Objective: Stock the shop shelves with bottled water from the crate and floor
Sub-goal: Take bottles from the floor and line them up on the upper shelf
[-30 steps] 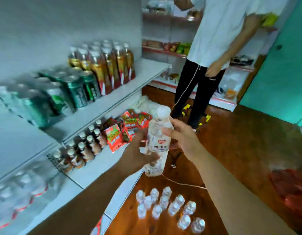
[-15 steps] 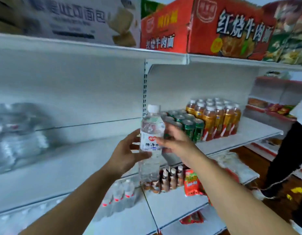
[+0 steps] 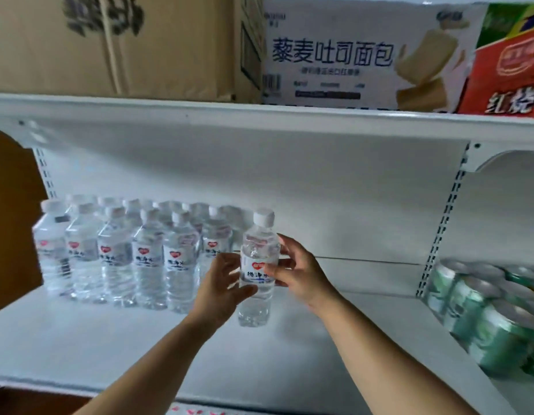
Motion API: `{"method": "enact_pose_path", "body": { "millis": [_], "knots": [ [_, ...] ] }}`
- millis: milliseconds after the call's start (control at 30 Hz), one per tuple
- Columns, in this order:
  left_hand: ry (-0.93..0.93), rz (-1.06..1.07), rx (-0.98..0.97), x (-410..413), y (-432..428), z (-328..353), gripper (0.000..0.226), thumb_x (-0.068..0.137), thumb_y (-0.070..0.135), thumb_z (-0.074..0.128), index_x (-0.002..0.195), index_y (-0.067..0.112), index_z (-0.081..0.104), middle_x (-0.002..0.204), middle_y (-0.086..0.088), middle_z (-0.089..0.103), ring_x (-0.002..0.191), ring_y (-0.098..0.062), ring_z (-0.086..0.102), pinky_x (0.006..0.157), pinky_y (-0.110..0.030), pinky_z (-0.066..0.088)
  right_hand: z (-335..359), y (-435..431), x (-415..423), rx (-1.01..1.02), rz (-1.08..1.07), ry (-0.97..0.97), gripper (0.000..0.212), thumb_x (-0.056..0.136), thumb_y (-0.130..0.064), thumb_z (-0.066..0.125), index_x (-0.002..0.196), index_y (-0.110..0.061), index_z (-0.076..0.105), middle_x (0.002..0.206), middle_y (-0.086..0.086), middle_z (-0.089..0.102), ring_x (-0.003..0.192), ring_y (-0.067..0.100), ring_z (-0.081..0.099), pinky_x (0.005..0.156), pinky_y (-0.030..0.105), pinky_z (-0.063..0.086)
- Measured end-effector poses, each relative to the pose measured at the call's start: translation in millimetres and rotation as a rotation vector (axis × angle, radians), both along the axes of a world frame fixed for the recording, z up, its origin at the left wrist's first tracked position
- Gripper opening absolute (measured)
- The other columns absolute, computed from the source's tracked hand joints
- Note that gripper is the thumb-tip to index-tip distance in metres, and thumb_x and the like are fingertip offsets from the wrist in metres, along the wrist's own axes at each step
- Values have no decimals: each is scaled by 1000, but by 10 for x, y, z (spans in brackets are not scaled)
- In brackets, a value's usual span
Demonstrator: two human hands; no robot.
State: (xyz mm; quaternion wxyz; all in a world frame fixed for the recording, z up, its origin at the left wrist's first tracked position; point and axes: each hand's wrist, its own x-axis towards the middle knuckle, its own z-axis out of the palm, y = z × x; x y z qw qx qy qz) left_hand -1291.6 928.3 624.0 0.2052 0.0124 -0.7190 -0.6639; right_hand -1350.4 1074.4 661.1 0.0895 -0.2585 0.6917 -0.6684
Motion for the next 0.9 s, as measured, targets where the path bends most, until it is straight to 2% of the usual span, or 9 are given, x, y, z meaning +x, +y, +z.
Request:
{"method": "enact_pose_path", "body": {
  "millis": [67, 167, 267, 333, 500, 600, 667, 800, 900],
  "knots": [
    [-2, 62, -45, -5, -172, -85, 47, 59, 8, 69, 100, 19, 51, 107, 3, 64, 96, -13, 65, 83, -27, 52, -63, -254, -89, -13, 26, -38, 62, 60, -15, 73, 118, -28, 54, 115, 6, 62, 100, 26, 64, 82, 41, 55],
    [-10, 170, -128, -42, -332, -207, 47, 70, 1, 71, 110, 20, 55, 116, -3, 58, 106, -15, 61, 90, -29, 49, -145, -512, -222, 11, 57, -37, 57, 71, -2, 73, 119, -26, 55, 117, 9, 61, 102, 28, 63, 85, 43, 55],
    [-33, 379, -335, -64, -379, -231, 56, 75, -2, 71, 126, 15, 56, 108, -3, 51, 100, -13, 54, 73, 0, 40, -185, -661, -317, 21, 77, -38, 59, 77, 5, 67, 129, -18, 51, 119, 6, 60, 100, 24, 63, 87, 45, 54],
    [-37, 453, -416, -62, -384, -241, 57, 74, 1, 73, 127, 14, 56, 101, 3, 51, 92, -10, 52, 67, 4, 35, -232, -751, -363, 66, 67, 3, 58, 76, 3, 69, 124, -23, 51, 117, 2, 59, 101, 21, 62, 88, 44, 53],
    [-78, 595, -357, -88, -392, -284, 45, 76, 2, 70, 115, 16, 53, 99, 6, 59, 92, -15, 59, 75, -20, 43, -373, -962, -425, 104, 23, 43, 60, 74, -7, 74, 127, -25, 51, 118, -2, 59, 102, 21, 62, 92, 47, 51],
    [-73, 651, -366, -133, -393, -297, 40, 78, -2, 66, 114, 12, 55, 104, 1, 57, 96, -17, 59, 68, -10, 37, -432, -1064, -463, 100, -14, 47, 61, 74, -12, 75, 129, -25, 50, 120, 2, 60, 99, 21, 64, 90, 48, 52],
    [-82, 687, -410, -171, -398, -306, 40, 80, -1, 64, 117, 12, 57, 107, -1, 56, 99, -18, 59, 70, -12, 34, -453, -1115, -482, 105, -49, 65, 62, 73, -19, 77, 129, -25, 51, 119, 2, 60, 98, 21, 64, 88, 47, 53],
    [-138, 749, -469, -203, -400, -320, 48, 83, 7, 62, 129, 18, 53, 116, -6, 57, 104, -25, 58, 81, -31, 46, -473, -1190, -487, 140, -107, 108, 67, 69, -25, 80, 130, -21, 51, 121, 2, 59, 97, 21, 64, 89, 41, 53],
    [-176, 762, -505, -197, -395, -349, 53, 84, 14, 63, 134, 24, 48, 120, -4, 56, 103, -25, 60, 81, -38, 50, -464, -1197, -457, 162, -125, 121, 70, 70, -28, 80, 132, -22, 49, 123, 3, 59, 100, 20, 63, 91, 40, 52]
  ]
}}
